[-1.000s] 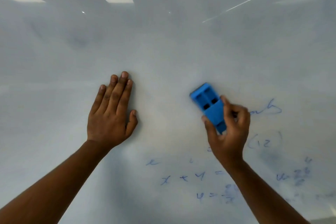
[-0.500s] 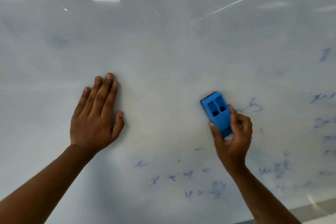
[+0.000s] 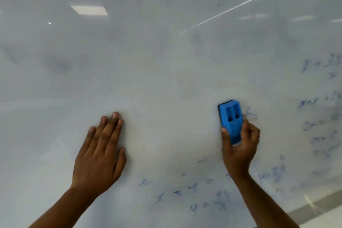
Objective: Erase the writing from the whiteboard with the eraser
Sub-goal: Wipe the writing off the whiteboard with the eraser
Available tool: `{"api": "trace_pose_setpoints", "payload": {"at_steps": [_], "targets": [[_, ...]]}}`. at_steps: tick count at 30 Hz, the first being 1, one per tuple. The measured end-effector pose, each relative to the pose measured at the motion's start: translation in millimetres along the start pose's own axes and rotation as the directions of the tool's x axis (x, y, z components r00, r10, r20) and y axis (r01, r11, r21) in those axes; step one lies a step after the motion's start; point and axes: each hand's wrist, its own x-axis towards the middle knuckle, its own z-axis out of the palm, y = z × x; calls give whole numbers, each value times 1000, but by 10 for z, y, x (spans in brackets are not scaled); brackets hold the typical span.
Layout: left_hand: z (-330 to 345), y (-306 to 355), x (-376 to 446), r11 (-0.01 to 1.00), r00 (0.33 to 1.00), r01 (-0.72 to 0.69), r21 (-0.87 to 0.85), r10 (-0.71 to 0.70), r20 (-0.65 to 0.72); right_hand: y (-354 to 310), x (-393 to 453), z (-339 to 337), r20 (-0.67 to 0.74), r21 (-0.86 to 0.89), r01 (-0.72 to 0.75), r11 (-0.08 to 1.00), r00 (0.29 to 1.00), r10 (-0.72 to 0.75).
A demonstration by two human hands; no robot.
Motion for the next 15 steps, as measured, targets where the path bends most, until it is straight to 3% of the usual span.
{"api": "trace_pose_setpoints", "payload": {"at_steps": [2,3,5,7,10,12,15], "targets": [[-15,78,105,1000,1000,-6,-22,6,19,-93,381,92,-152,7,-216,976,965,215],[-13,150,173,999,1000,-15,-37,16,21,-177,457,157,-181,20,-243,970,953,242],[10,293,327,998,1000,-12,-62,14,26,-361,322,262,-151,23,-108,994,982,110],[28,403,470,998,1000,-1,-70,2,20,-438,-114,218,39,47,118,992,992,-120],[63,450,677,998,1000,-22,-55,23,13,-116,-559,-91,332,23,319,947,892,-308],[88,465,772,998,999,-53,-20,53,-9,169,-359,-262,268,-1,235,972,937,-226],[154,590,933,999,998,-32,21,33,-44,385,287,-251,-22,-41,-58,997,998,57]]}}
